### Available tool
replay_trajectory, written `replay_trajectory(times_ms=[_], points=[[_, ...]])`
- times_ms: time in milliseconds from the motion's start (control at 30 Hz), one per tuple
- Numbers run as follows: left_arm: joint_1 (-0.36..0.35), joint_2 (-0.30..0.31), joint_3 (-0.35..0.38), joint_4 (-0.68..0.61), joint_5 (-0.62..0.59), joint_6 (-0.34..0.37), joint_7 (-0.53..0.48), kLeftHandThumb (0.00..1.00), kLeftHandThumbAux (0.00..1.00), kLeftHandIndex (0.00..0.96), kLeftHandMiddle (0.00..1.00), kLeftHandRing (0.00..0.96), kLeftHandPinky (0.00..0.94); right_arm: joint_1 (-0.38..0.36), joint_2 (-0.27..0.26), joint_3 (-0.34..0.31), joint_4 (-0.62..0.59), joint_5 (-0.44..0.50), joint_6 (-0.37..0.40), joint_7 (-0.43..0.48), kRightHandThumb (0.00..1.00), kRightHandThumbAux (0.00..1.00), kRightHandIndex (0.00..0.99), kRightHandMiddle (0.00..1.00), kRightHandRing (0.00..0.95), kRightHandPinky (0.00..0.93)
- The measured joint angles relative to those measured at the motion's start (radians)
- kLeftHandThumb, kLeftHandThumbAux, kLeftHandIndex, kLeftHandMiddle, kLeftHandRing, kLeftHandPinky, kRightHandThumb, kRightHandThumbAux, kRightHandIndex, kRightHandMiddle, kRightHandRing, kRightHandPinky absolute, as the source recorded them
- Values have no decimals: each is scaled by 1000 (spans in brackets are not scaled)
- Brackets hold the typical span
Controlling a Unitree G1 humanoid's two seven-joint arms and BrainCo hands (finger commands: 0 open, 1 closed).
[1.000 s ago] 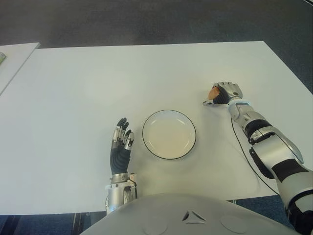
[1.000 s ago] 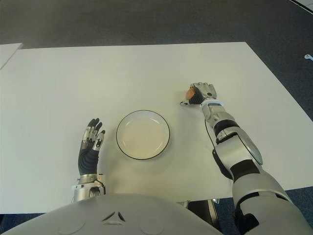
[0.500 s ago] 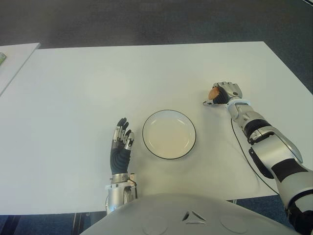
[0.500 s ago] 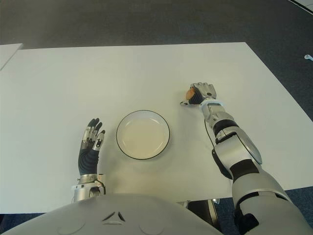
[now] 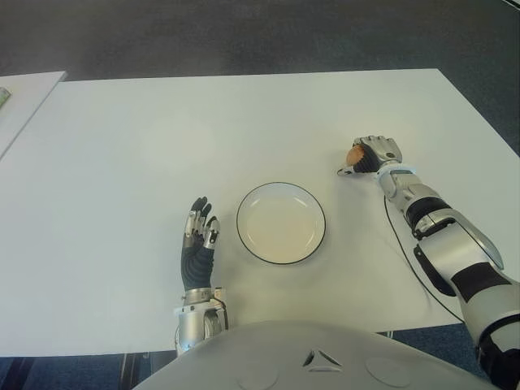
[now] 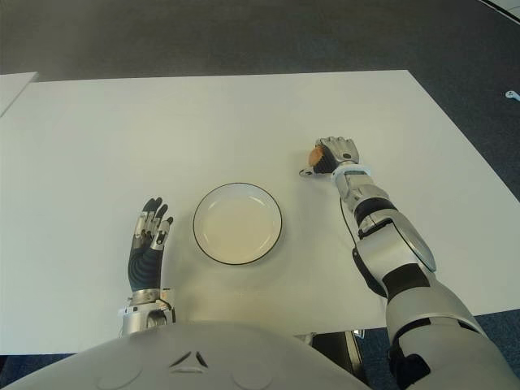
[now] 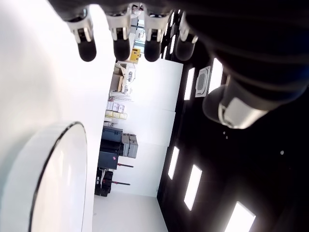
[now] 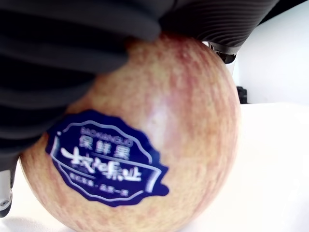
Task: Put the apples into the plate.
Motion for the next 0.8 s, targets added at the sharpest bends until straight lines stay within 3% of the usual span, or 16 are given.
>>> replay_trajectory(times_ms=[300,533,800], points=[[-5,0,-9,40,2,-27,0,143,557,0,0,0,0,-30,-4,14,16,-14,-1,-5,846,678,401,524,790,770],[-11,0,-11,51,1,-33,0,133,570,0,0,0,0,-39,-3,-19,20,2,-11,-18,848,676,404,530,794,748],[-12,0,-10,57,-11,-35,-4,138,586,0,0,0,0,-22,-6,-79,-50,50,-101,-22,850,675,407,530,800,775]])
